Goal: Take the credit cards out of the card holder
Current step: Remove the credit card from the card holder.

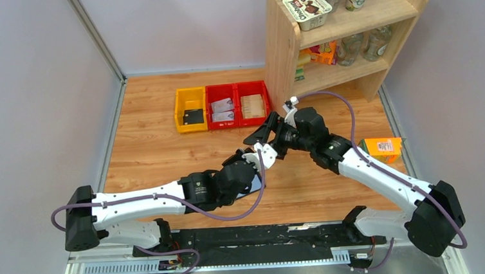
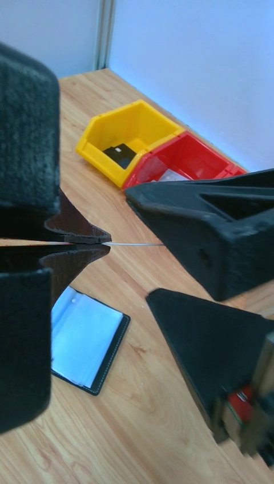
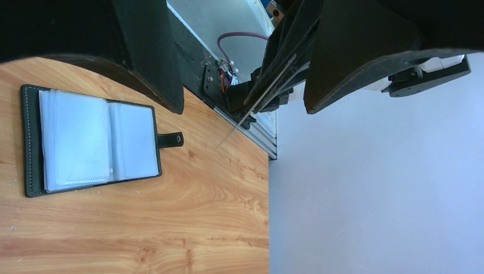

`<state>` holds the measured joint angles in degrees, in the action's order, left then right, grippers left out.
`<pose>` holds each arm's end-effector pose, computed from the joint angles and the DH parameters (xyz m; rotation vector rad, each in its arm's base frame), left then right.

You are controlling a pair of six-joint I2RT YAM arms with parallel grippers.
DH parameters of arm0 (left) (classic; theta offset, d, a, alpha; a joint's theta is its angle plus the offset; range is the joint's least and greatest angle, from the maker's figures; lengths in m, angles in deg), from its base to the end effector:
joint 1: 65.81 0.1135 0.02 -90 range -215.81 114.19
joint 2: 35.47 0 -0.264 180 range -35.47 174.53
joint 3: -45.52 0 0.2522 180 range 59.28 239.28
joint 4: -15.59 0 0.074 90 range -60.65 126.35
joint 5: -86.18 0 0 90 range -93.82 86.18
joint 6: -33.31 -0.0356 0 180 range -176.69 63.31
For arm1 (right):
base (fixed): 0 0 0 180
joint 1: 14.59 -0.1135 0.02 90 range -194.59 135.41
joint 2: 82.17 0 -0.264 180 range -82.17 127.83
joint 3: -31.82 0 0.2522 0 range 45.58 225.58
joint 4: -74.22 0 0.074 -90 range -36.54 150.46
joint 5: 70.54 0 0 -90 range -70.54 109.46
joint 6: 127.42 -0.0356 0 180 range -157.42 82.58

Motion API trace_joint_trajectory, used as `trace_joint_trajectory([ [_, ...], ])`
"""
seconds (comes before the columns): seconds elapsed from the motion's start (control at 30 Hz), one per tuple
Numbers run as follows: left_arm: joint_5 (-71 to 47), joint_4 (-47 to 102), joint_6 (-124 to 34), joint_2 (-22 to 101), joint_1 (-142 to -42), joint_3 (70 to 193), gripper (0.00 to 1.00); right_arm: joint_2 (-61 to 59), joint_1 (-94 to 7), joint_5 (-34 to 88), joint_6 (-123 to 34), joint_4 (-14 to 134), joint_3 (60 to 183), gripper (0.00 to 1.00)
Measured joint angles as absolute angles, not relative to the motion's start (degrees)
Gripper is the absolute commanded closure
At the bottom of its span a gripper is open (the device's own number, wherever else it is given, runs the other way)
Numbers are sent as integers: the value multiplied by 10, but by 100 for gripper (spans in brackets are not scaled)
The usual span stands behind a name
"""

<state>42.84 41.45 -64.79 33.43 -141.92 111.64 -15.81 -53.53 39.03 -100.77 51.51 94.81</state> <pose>0.0883 -0.2493 0.3004 0.8877 1.6870 0.0475 0.1967 0.1743 0.2932 0.2463 2.3189 1.3773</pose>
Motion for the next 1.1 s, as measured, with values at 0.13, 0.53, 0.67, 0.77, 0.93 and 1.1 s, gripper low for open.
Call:
trace_joint_trajectory([
  [0.13, 430, 405, -654, 344, -1428, 1120, 100, -141, -534, 402, -1028, 544, 932, 58],
  [0.53, 417, 409, -654, 345, -1431, 1110, 69, -138, -523, 445, -1070, 627, 890, 100],
  [0.67, 407, 409, -635, 325, -1431, 1103, 50, -153, -508, 446, -1066, 646, 866, 100],
  [0.77, 371, 411, -590, 293, -1410, 1103, 43, -171, -489, 444, -1059, 656, 842, 100],
  [0.93, 242, 396, -469, 229, -1301, 1079, 35, -213, -469, 429, -1046, 677, 800, 100],
  [1.1, 111, 338, -330, 180, -1197, 1009, 31, -259, -465, 409, -1038, 717, 755, 100],
])
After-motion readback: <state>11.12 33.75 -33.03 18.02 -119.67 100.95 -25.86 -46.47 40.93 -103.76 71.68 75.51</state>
